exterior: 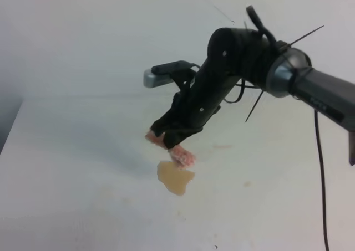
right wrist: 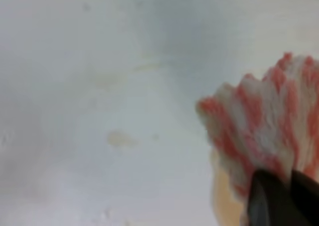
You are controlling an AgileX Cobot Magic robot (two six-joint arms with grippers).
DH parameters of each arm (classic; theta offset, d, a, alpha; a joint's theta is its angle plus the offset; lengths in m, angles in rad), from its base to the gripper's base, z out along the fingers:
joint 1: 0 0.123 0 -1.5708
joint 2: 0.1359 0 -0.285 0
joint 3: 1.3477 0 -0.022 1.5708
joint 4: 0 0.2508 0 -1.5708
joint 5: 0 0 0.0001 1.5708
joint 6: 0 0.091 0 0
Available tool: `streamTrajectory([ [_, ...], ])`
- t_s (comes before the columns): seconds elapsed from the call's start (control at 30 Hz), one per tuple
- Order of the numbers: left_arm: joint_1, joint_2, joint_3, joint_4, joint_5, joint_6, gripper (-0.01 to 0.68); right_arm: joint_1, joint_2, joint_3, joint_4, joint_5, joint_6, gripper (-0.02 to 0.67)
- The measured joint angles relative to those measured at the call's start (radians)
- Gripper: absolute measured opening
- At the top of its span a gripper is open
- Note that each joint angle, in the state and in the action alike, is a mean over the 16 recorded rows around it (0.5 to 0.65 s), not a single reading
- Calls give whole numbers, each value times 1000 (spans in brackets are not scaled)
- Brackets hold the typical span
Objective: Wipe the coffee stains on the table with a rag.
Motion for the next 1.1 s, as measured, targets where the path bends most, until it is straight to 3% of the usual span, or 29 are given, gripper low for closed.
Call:
streamTrajectory([
  [0.4, 0, 0, 0, 0, 0, 0, 1, 99, 117, 0, -41, -19, 36, -4],
  [0.77, 0, 0, 0, 0, 0, 0, 1, 90, 148, -1, -207, -48, 116, -4],
  [1.1, 0, 0, 0, 0, 0, 0, 1, 67, 119, -1, -200, -63, 82, -4],
])
